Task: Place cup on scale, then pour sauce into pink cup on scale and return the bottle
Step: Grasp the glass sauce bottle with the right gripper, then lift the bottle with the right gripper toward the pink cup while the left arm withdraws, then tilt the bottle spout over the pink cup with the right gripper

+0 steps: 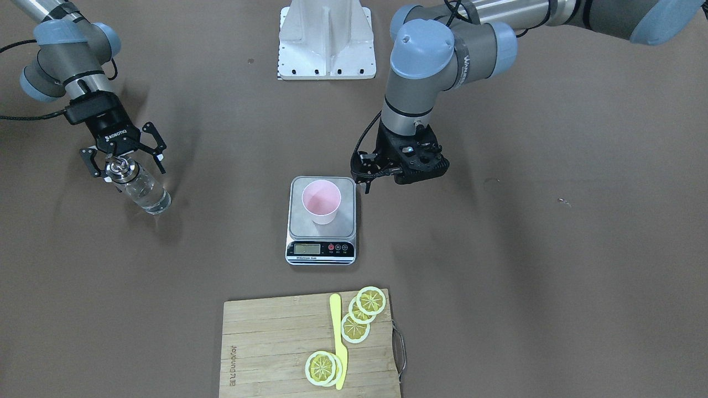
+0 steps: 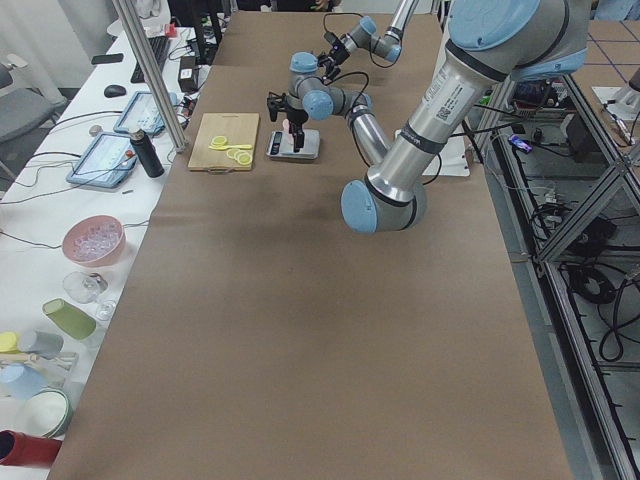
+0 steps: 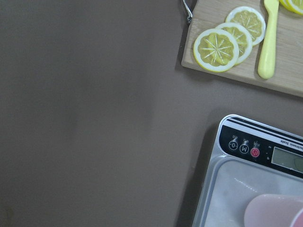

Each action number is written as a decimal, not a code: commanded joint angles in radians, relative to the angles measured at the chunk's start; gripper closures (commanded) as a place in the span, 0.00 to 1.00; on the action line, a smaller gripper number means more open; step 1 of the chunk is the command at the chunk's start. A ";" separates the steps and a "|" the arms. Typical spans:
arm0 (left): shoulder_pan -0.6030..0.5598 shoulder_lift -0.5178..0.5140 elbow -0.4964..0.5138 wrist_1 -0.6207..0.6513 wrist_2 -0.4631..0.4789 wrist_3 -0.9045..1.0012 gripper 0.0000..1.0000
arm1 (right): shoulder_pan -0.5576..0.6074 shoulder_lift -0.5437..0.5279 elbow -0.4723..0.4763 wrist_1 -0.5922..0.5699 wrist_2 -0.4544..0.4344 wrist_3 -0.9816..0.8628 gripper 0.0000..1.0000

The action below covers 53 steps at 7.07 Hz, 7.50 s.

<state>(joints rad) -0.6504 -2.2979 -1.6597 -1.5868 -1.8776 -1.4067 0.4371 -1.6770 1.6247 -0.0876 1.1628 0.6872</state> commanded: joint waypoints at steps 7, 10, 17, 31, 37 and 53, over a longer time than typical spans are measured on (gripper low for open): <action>0.000 0.002 0.000 0.001 0.000 0.000 0.01 | 0.017 0.042 -0.091 0.127 -0.005 -0.014 0.13; 0.000 0.002 0.000 0.001 0.000 0.000 0.01 | 0.018 0.042 -0.092 0.117 -0.005 -0.014 0.93; -0.092 0.041 -0.037 0.037 -0.024 0.143 0.01 | 0.115 0.101 0.246 -0.443 -0.011 -0.209 1.00; -0.476 0.342 -0.080 0.084 -0.161 0.841 0.01 | -0.041 0.620 0.133 -1.290 -0.472 -0.550 1.00; -0.476 0.336 -0.028 0.064 -0.160 0.842 0.01 | -0.118 0.622 0.077 -1.413 -0.744 -0.650 1.00; -0.474 0.328 0.011 0.039 -0.160 0.844 0.01 | -0.092 0.628 0.026 -1.172 -0.662 -0.658 1.00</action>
<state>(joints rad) -1.1245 -1.9694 -1.6490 -1.5478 -2.0371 -0.5630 0.3262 -1.0477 1.6413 -1.2896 0.4386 -0.0143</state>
